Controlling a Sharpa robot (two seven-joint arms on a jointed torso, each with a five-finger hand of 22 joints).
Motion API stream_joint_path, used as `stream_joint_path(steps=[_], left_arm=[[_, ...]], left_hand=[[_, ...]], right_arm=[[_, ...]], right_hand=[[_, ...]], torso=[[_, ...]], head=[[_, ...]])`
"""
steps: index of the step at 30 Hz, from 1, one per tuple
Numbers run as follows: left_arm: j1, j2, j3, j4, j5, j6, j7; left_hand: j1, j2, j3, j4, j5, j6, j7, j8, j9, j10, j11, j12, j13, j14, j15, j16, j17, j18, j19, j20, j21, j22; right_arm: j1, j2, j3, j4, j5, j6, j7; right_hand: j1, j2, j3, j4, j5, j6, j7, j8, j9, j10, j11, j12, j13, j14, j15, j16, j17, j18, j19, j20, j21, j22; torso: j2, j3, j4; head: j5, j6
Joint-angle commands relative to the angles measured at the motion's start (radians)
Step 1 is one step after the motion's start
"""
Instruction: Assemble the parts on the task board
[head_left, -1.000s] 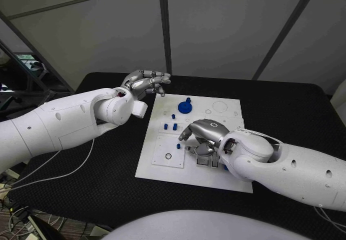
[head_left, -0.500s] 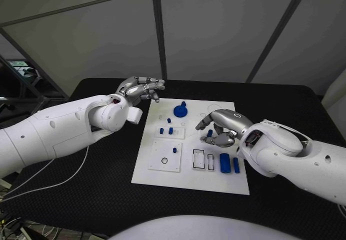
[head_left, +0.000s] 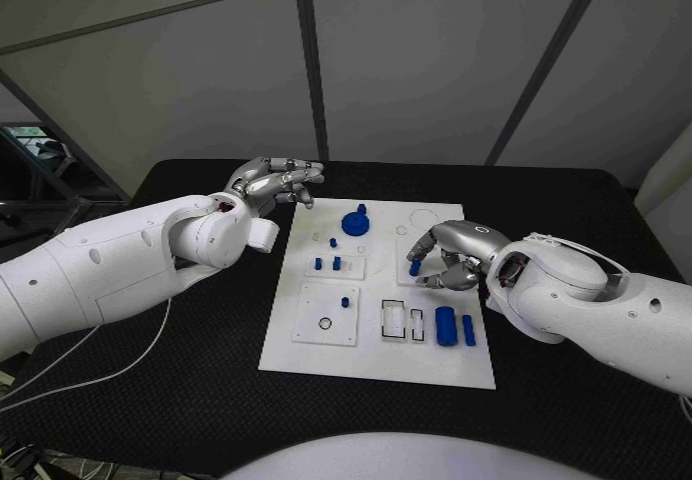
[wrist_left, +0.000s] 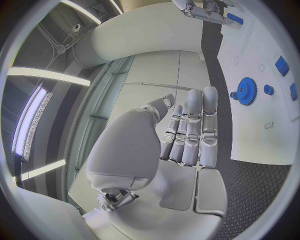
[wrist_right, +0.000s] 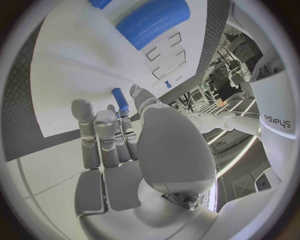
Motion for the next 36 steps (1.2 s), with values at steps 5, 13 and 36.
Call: stream_joint_path(steps=[5, 13, 36], left_arm=[[0.002, -0.001, 0.0, 0.003, -0.002, 0.012, 0.004], [0.002, -0.002, 0.0, 0.002, -0.002, 0.011, 0.005], [0.002, -0.001, 0.0, -0.005, -0.002, 0.014, 0.003]], left_hand=[[0.003, 0.008, -0.006, -0.001, -0.002, -0.006, 0.004, 0.006, 0.0, -0.004, 0.0, 0.006, -0.001, -0.007, 0.001, -0.005, -0.001, -0.019, -0.007, -0.003, -0.005, -0.002], [0.003, 0.008, -0.006, -0.001, -0.002, -0.006, 0.004, 0.006, 0.0, -0.004, 0.0, 0.006, -0.001, -0.007, 0.001, -0.005, -0.001, -0.019, -0.007, -0.003, -0.005, -0.002], [0.003, 0.008, -0.006, -0.001, -0.002, -0.006, 0.004, 0.006, 0.0, -0.004, 0.0, 0.006, -0.001, -0.007, 0.001, -0.005, -0.001, -0.019, -0.007, -0.003, -0.005, -0.002]], right_arm=[[0.002, 0.018, 0.001, -0.017, -0.034, 0.035, -0.015], [0.002, 0.026, 0.001, -0.023, -0.039, 0.03, -0.014], [0.001, 0.003, 0.002, 0.034, -0.042, -0.162, -0.008]], right_hand=[[0.029, 0.023, 0.002, 0.006, -0.014, 0.012, 0.005, 0.002, 0.003, 0.012, -0.009, 0.03, 0.002, 0.001, -0.006, 0.006, 0.003, 0.017, 0.009, -0.004, 0.004, 0.01], [0.039, 0.048, 0.063, 0.031, -0.028, 0.08, 0.005, 0.015, 0.007, 0.141, -0.036, 0.078, 0.0, 0.04, -0.029, 0.077, 0.078, -0.006, 0.096, -0.023, 0.095, 0.118], [0.07, 0.075, 0.209, -0.001, -0.092, 0.202, -0.017, 0.075, 0.034, 0.3, -0.074, 0.084, 0.041, 0.064, -0.06, 0.179, 0.188, -0.032, 0.173, -0.057, 0.204, 0.249]], torso=[[0.0, -0.0003, 0.0012], [-0.001, 0.0002, -0.0012], [-0.003, -0.0005, -0.0012]], head=[[0.001, 0.0], [0.001, -0.001], [-0.005, -0.003]])
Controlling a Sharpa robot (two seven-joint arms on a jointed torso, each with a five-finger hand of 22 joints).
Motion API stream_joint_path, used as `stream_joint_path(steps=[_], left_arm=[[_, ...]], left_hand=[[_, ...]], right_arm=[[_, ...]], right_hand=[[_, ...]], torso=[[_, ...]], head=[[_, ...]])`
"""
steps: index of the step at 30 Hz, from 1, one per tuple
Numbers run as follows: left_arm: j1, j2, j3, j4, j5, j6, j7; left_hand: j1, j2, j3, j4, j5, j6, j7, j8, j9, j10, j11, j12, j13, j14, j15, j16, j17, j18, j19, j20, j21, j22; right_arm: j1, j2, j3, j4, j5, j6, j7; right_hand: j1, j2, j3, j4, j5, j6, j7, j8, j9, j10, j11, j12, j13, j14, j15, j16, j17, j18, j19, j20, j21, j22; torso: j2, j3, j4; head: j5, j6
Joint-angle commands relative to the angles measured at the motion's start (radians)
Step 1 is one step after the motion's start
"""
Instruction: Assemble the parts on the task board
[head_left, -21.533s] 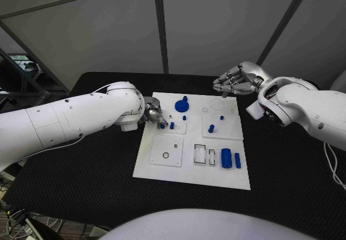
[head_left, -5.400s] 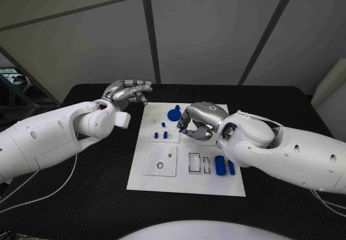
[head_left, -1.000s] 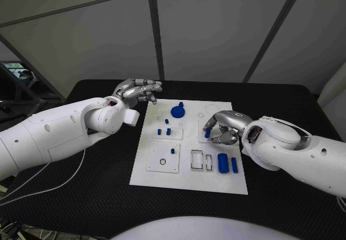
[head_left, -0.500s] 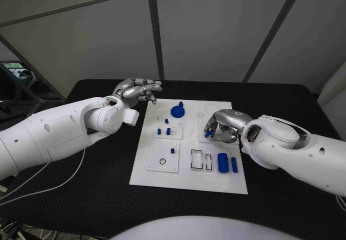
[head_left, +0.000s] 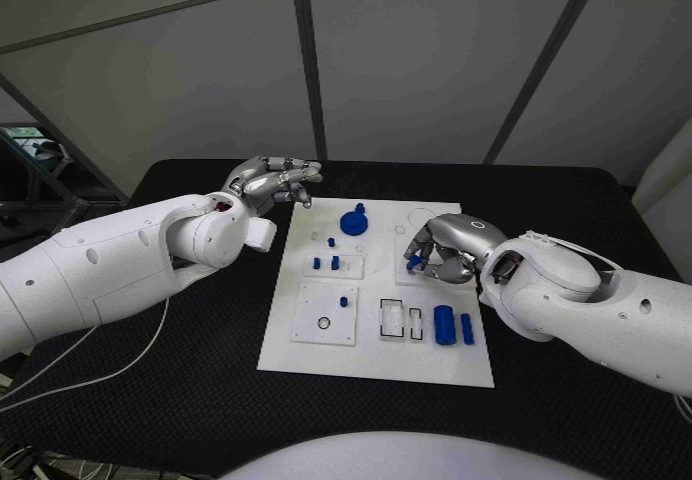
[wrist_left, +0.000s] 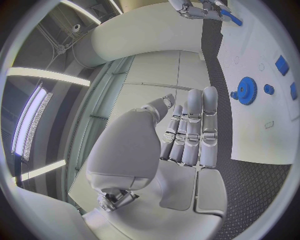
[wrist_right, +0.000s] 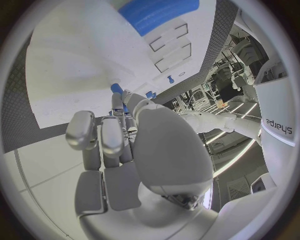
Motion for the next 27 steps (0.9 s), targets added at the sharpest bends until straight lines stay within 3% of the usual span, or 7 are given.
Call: stream_joint_path(steps=[1, 10, 16, 18, 25, 27], left_arm=[[0.002, 0.0, 0.001, -0.002, -0.002, 0.013, 0.003], [0.001, 0.004, 0.0, -0.006, -0.002, 0.016, 0.001], [0.001, 0.011, 0.0, -0.008, -0.002, 0.017, 0.001], [0.001, 0.014, 0.0, -0.008, -0.002, 0.018, 0.001], [0.002, 0.02, 0.0, -0.008, -0.002, 0.018, 0.001], [0.002, 0.021, 0.0, -0.007, -0.002, 0.019, 0.002]], left_hand=[[0.003, 0.008, -0.006, -0.001, -0.002, -0.006, 0.004, 0.006, 0.0, -0.005, 0.0, 0.006, -0.001, -0.007, 0.001, -0.005, -0.001, -0.019, -0.007, -0.003, -0.005, -0.001], [0.004, 0.009, -0.007, -0.001, -0.002, -0.006, 0.003, 0.008, 0.0, -0.005, 0.0, 0.009, -0.001, -0.007, 0.001, -0.005, -0.002, -0.018, -0.007, -0.002, -0.005, -0.001], [0.004, 0.009, -0.007, -0.001, -0.002, -0.006, 0.003, 0.008, 0.0, -0.005, 0.0, 0.009, -0.001, -0.007, 0.001, -0.005, -0.002, -0.018, -0.007, -0.002, -0.005, -0.001], [0.004, 0.009, -0.007, -0.001, -0.002, -0.006, 0.003, 0.008, 0.0, -0.005, 0.0, 0.009, -0.001, -0.007, 0.001, -0.005, -0.002, -0.018, -0.007, -0.002, -0.005, -0.001], [0.004, 0.009, -0.007, -0.001, -0.002, -0.006, 0.003, 0.008, 0.0, -0.005, 0.0, 0.009, -0.001, -0.007, 0.001, -0.005, -0.002, -0.018, -0.007, -0.002, -0.005, -0.001], [0.004, 0.009, -0.007, -0.001, -0.002, -0.006, 0.003, 0.008, 0.0, -0.005, 0.0, 0.009, -0.001, -0.007, 0.001, -0.005, -0.002, -0.018, -0.007, -0.002, -0.005, -0.001]], right_arm=[[0.003, -0.012, 0.002, 0.033, 0.012, -0.089, 0.013], [0.003, -0.011, 0.021, 0.108, 0.074, -0.097, 0.038], [0.003, 0.053, 0.021, 0.097, 0.117, -0.075, 0.065], [0.002, 0.084, 0.013, 0.085, 0.128, -0.065, 0.076], [-0.002, 0.179, -0.041, 0.044, 0.146, -0.029, 0.113], [-0.004, 0.197, -0.05, 0.034, 0.147, -0.02, 0.119]], right_hand=[[-0.014, -0.004, 0.008, -0.001, 0.005, 0.011, -0.006, 0.019, 0.023, -0.004, 0.005, -0.007, 0.002, 0.029, -0.004, 0.005, 0.002, -0.016, 0.005, 0.001, 0.004, 0.002], [-0.025, -0.01, 0.013, 0.001, 0.01, 0.009, -0.005, 0.018, 0.023, -0.005, 0.006, -0.013, 0.004, 0.029, -0.002, 0.007, 0.003, -0.016, 0.004, 0.002, 0.006, 0.005], [-0.026, -0.011, 0.013, 0.001, 0.011, 0.009, -0.005, 0.018, 0.023, -0.005, 0.006, -0.015, 0.004, 0.029, -0.002, 0.008, 0.004, -0.016, 0.004, 0.003, 0.006, 0.004], [-0.027, -0.011, 0.014, 0.001, 0.012, 0.009, -0.005, 0.017, 0.023, -0.004, 0.006, -0.015, 0.005, 0.029, -0.002, 0.008, 0.004, -0.016, 0.003, 0.003, 0.005, 0.003], [-0.032, -0.012, 0.016, 0.0, 0.02, 0.007, -0.005, 0.016, 0.023, -0.005, 0.007, -0.02, 0.006, 0.028, -0.002, 0.006, -0.001, -0.014, -0.002, 0.003, 0.002, -0.002], [-0.033, -0.013, 0.017, 0.0, 0.022, 0.006, -0.004, 0.016, 0.023, -0.006, 0.007, -0.022, 0.006, 0.027, -0.001, 0.006, -0.001, -0.014, -0.003, 0.004, 0.001, -0.003]], torso=[[-0.002, -0.001, 0.0005], [-0.001, -0.0011, 0.0022], [0.0, -0.0017, 0.003], [0.001, -0.0015, 0.0039], [0.002, -0.0017, 0.0032], [0.002, -0.0017, 0.0031]], head=[[0.0, -0.001], [0.003, 0.002], [0.013, -0.001], [0.018, -0.003], [0.033, -0.009], [0.037, -0.012]])
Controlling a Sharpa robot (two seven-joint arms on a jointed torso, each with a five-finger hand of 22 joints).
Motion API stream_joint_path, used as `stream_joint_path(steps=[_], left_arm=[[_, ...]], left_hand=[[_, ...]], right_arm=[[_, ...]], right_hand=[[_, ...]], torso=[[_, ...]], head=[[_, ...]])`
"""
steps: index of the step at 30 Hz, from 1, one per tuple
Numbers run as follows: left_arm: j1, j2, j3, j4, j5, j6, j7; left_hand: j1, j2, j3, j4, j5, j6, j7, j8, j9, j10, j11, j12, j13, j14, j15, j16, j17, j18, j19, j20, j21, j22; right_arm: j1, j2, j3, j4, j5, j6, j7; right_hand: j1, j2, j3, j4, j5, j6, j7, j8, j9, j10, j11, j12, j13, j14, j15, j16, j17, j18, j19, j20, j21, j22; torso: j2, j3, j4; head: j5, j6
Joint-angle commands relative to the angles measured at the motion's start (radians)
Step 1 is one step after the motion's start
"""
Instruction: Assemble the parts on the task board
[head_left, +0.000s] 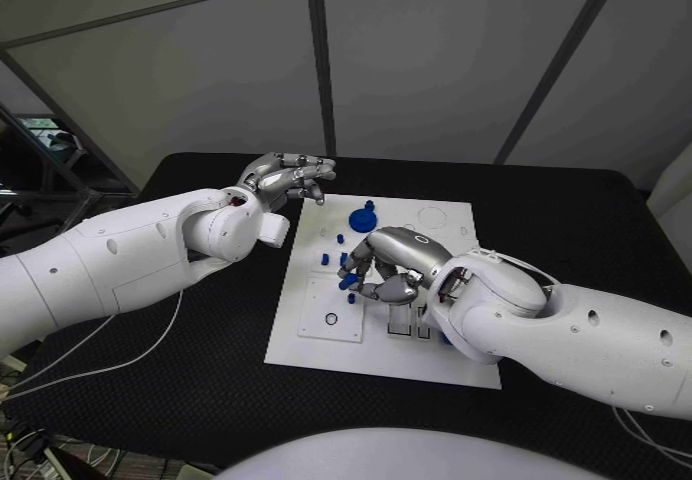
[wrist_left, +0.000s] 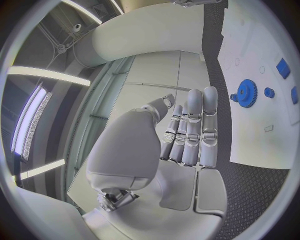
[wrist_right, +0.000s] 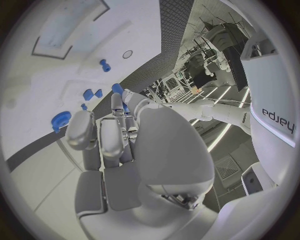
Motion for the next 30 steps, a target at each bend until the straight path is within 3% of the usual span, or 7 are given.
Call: stream_joint_path(steps=[1, 14, 30], left_arm=[[0.002, 0.004, 0.001, 0.001, -0.001, 0.014, 0.003], [0.002, 0.01, 0.001, 0.001, -0.001, 0.016, 0.002], [0.002, 0.011, 0.001, 0.0, -0.001, 0.018, 0.001]], left_hand=[[0.004, 0.009, -0.007, -0.001, -0.002, -0.006, 0.003, 0.004, 0.0, -0.005, 0.0, 0.004, -0.001, -0.007, 0.001, -0.005, -0.001, -0.018, -0.007, -0.002, -0.005, -0.001], [0.004, 0.009, -0.007, -0.001, -0.002, -0.006, 0.003, 0.004, 0.0, -0.005, 0.0, 0.004, -0.001, -0.007, 0.001, -0.005, -0.001, -0.018, -0.007, -0.002, -0.005, -0.001], [0.004, 0.009, -0.007, -0.001, -0.002, -0.007, 0.004, 0.004, 0.0, -0.006, 0.0, 0.004, -0.001, -0.007, 0.001, -0.005, -0.001, -0.018, -0.007, -0.002, -0.005, -0.002]], right_arm=[[-0.002, 0.026, -0.011, -0.016, 0.029, 0.037, 0.048], [-0.007, 0.075, -0.039, -0.055, 0.031, 0.101, 0.053], [-0.012, 0.089, -0.044, -0.073, 0.014, 0.146, 0.031]], right_hand=[[-0.009, -0.002, 0.007, -0.001, 0.005, 0.003, 0.003, 0.015, 0.023, -0.003, 0.004, -0.006, 0.002, 0.027, -0.001, 0.002, -0.001, -0.014, -0.003, 0.004, 0.0, -0.002], [-0.012, -0.003, 0.008, -0.004, 0.01, 0.0, 0.004, 0.013, 0.023, -0.005, 0.005, -0.011, 0.002, 0.027, 0.0, 0.002, -0.001, -0.014, -0.005, 0.004, 0.0, -0.003], [-0.014, -0.003, 0.008, -0.004, 0.011, -0.001, 0.005, 0.013, 0.023, -0.006, 0.006, -0.013, 0.003, 0.027, 0.0, 0.003, -0.001, -0.014, -0.005, 0.005, 0.0, -0.003]], torso=[[0.001, 0.0008, -0.0023], [0.0, 0.0019, -0.0021], [-0.001, 0.0011, -0.0025]], head=[[0.009, -0.005], [0.026, -0.019], [0.034, -0.022]])
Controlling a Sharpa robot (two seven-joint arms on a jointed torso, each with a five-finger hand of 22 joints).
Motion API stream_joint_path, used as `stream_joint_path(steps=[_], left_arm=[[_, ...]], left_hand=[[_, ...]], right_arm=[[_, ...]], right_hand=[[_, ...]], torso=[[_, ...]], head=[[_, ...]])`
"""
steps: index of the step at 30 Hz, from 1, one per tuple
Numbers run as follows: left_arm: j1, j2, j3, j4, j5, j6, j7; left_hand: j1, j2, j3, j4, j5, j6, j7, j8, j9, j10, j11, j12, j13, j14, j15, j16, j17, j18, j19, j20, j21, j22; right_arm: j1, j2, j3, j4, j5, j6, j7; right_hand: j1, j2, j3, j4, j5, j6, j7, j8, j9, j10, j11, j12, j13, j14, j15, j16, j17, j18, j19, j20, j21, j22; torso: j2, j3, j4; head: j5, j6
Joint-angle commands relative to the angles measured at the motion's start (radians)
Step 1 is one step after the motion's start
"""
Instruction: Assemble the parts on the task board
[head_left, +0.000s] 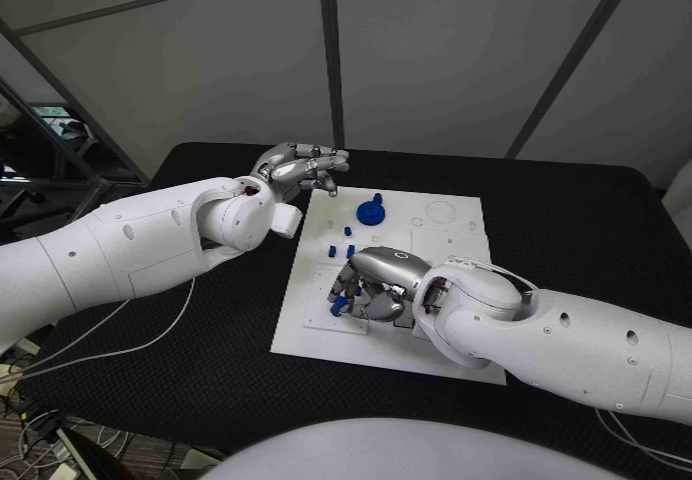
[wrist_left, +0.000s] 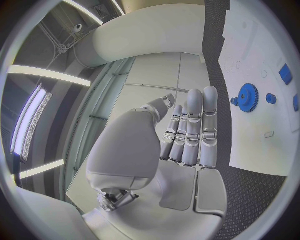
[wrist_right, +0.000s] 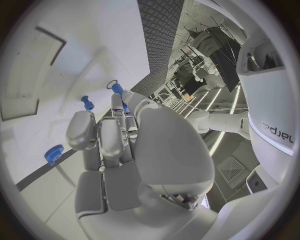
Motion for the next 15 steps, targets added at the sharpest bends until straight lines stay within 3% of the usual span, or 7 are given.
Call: stream_joint_path(steps=[1, 15], left_arm=[[0.002, 0.001, 0.001, 0.001, -0.001, 0.013, 0.002], [0.002, -0.001, 0.001, 0.001, -0.001, 0.012, 0.001]], left_hand=[[0.003, 0.009, -0.008, -0.001, -0.002, -0.007, 0.004, 0.005, 0.0, -0.006, 0.0, 0.005, -0.002, -0.008, 0.001, -0.005, -0.002, -0.018, -0.008, -0.002, -0.005, -0.002], [0.003, 0.009, -0.008, -0.001, -0.002, -0.007, 0.004, 0.005, 0.0, -0.006, 0.0, 0.005, -0.002, -0.008, 0.001, -0.005, -0.002, -0.018, -0.008, -0.002, -0.005, -0.002]], right_arm=[[0.0, 0.003, 0.0, -0.003, -0.017, 0.033, -0.012], [-0.003, 0.005, -0.001, -0.011, -0.073, 0.045, -0.066]], right_hand=[[-0.013, 0.0, 0.006, -0.001, 0.003, 0.003, 0.005, 0.009, 0.023, -0.002, 0.002, -0.007, 0.001, 0.027, 0.0, 0.004, 0.0, -0.014, -0.005, 0.005, 0.0, 0.0], [-0.02, -0.001, 0.004, 0.0, 0.004, 0.003, 0.006, 0.008, 0.023, -0.001, 0.003, -0.01, 0.002, 0.027, 0.001, 0.005, 0.0, -0.014, -0.006, 0.006, 0.0, 0.0]], torso=[[0.0, -0.0006, 0.0006], [0.0, -0.0005, -0.0004]], head=[[0.001, 0.0], [0.004, -0.005]])
